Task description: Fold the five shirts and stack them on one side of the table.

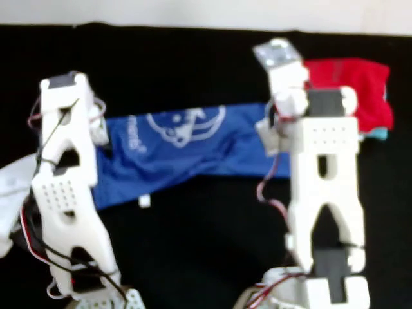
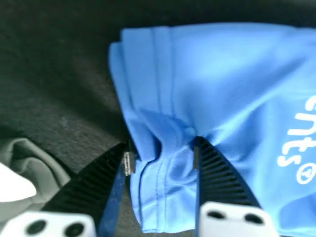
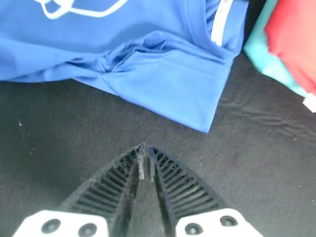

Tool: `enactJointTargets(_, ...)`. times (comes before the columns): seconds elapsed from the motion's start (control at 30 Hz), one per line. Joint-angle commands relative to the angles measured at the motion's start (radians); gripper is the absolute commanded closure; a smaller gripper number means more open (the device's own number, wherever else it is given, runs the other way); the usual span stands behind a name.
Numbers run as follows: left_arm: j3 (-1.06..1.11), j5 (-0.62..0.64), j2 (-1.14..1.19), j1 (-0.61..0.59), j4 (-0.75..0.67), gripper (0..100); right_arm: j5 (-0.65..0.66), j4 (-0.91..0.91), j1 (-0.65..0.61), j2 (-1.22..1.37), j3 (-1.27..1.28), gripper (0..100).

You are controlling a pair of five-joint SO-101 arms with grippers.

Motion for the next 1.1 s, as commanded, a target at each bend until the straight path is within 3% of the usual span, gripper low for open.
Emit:
enactJointTargets(0.0,-0.012,0.014,0.028,0.059,0.035,83,0.011,0.015,-0.007,-0.077,-0.028,99.1)
enactJointTargets(0.1,-0.013,0.014,0.028,0.059,0.035,88,0.008,0.021,-0.007,-0.094,0.012,99.1)
enactJointTargets(0.2,-0.015,0.017,0.028,0.059,0.035,100,0.009,0.016,-0.007,-0.137,0.101,99.1)
enactJointTargets(0.37,-0.016,0.017,0.025,0.056,0.035,99,0.009,-0.065,-0.005,-0.254,0.335,99.1)
enactJointTargets(0.5,-0.077,0.014,-0.002,-0.002,0.064,99,0.008,-0.254,0.022,-0.363,0.654,99.1)
enactJointTargets(0.77,-0.282,-0.110,-0.021,-0.162,0.155,99,0.012,-0.670,0.369,-0.555,1.198,99.1)
enactJointTargets(0.93,-0.340,-0.112,-0.030,-0.163,0.178,99,0.012,-0.803,0.573,-0.638,1.417,99.1)
enactJointTargets(1.07,-0.387,-0.089,-0.094,-0.105,0.204,99,0.014,-0.918,0.638,-0.687,1.549,99.1)
